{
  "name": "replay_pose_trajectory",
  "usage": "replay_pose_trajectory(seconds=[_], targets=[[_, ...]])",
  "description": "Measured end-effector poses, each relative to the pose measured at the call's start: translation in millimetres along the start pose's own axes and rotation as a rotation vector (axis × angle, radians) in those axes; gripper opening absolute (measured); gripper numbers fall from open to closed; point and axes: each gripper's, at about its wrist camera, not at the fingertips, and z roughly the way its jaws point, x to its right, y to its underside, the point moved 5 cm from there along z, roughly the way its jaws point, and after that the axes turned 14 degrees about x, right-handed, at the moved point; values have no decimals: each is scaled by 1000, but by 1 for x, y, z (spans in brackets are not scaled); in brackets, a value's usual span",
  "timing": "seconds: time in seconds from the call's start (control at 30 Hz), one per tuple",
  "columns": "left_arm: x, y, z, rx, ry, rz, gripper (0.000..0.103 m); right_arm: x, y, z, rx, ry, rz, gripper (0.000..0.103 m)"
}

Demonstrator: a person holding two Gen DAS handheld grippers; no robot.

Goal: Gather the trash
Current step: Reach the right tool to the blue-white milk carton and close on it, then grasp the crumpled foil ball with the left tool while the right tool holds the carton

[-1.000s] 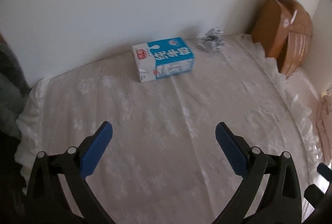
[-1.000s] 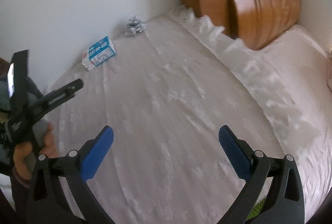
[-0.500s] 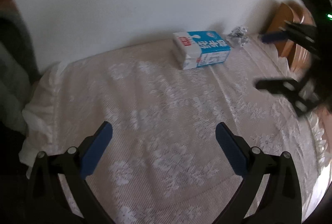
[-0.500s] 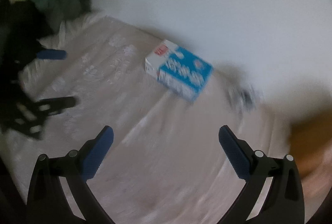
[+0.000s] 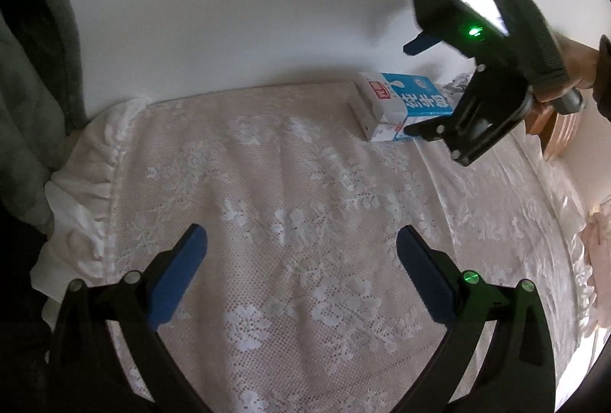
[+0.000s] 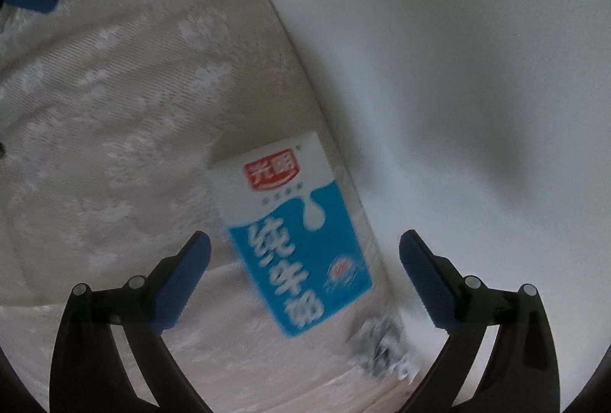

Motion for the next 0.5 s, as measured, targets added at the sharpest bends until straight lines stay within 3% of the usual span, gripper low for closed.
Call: replay_pose_trajectory(seconds=[0.1,0.17,0.37,0.5], targets=[[0,-2,2,4,0,-14,95,2,-1,9,-16,-38,27,92],[-1,-4,2,4,-1,-14,95,2,0,12,-29,-68,56,81],[8,-7,-3,17,-4,21,95,4,3,2,-19,-1,136,79],[18,-9,-9,24,13,44,95,-3,20,-25,14,23,270,79]])
